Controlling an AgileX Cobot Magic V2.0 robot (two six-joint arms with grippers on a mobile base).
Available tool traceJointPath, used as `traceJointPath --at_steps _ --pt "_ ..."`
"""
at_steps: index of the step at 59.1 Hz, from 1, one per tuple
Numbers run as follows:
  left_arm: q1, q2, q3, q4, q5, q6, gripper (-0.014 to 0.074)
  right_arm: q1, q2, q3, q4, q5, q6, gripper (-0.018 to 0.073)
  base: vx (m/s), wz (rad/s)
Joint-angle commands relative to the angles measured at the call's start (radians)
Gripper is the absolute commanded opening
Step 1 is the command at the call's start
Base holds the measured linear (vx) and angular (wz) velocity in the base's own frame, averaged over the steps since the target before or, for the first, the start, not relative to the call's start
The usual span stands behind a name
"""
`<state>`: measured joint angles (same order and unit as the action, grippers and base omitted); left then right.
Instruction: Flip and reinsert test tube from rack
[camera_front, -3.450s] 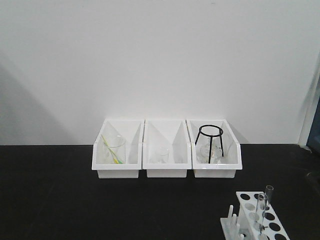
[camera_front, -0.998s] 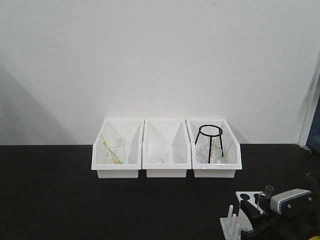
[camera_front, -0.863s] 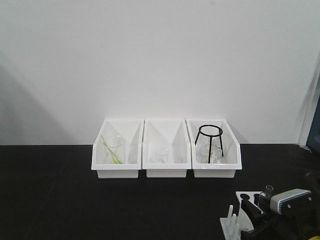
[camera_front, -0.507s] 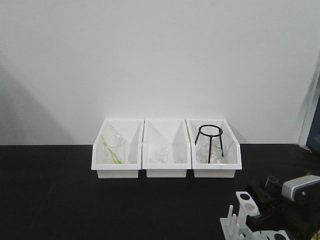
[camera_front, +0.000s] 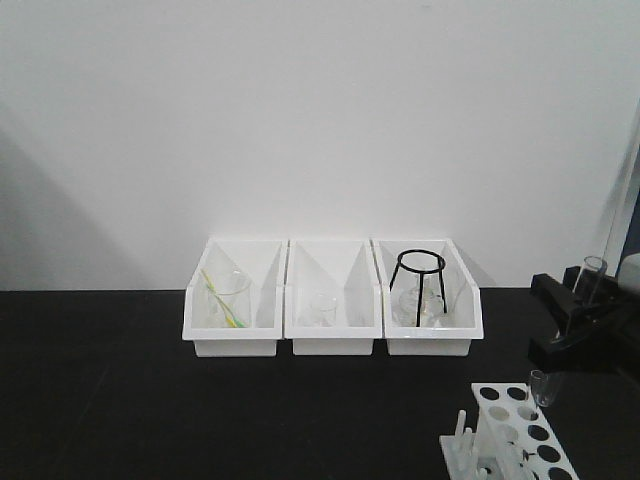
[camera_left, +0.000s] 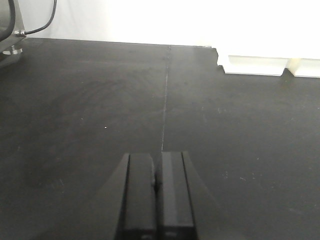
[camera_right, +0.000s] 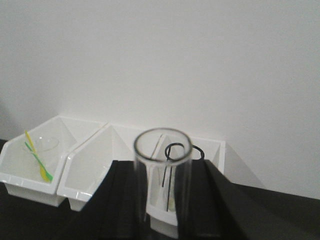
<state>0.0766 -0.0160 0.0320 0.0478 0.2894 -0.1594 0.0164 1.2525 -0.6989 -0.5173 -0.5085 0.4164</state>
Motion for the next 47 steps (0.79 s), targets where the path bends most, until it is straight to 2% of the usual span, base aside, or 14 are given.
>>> traceJointPath --at_steps 1,8,17,25,33,47 --pt "-0.007 -0.011 0.0 -0.004 -0.087 0.0 -0.0006 -0.004 -0.034 -0.049 -0.005 -0.048 0.037 0.0121 0.0 0.0" --pt "-0.007 -0.011 0.0 -0.004 -0.087 0.0 -0.0006 -0.004 -0.034 -0.049 -0.101 0.001 0.022 0.0121 0.0 0.0" --pt "-0.007 -0.011 0.0 -0.004 -0.087 0.0 -0.0006 -0.004 -0.034 -0.049 -0.34 0.057 -0.023 0.0124 0.0 0.0" --pt "-0.007 -0.011 0.0 -0.004 -0.087 0.0 -0.0006 -0.004 -0.034 -0.049 -0.493 0.06 -0.061 0.0126 0.0 0.0" --pt "-0.007 -0.011 0.0 -0.004 -0.087 0.0 -0.0006 -0.004 -0.034 -0.079 -0.657 0.13 -0.165 0.0127 0.0 0.0" --pt "-0.007 -0.011 0.0 -0.004 -0.087 0.0 -0.0006 -0.004 -0.034 -0.165 -0.869 0.198 -0.295 0.0127 0.0 0.0"
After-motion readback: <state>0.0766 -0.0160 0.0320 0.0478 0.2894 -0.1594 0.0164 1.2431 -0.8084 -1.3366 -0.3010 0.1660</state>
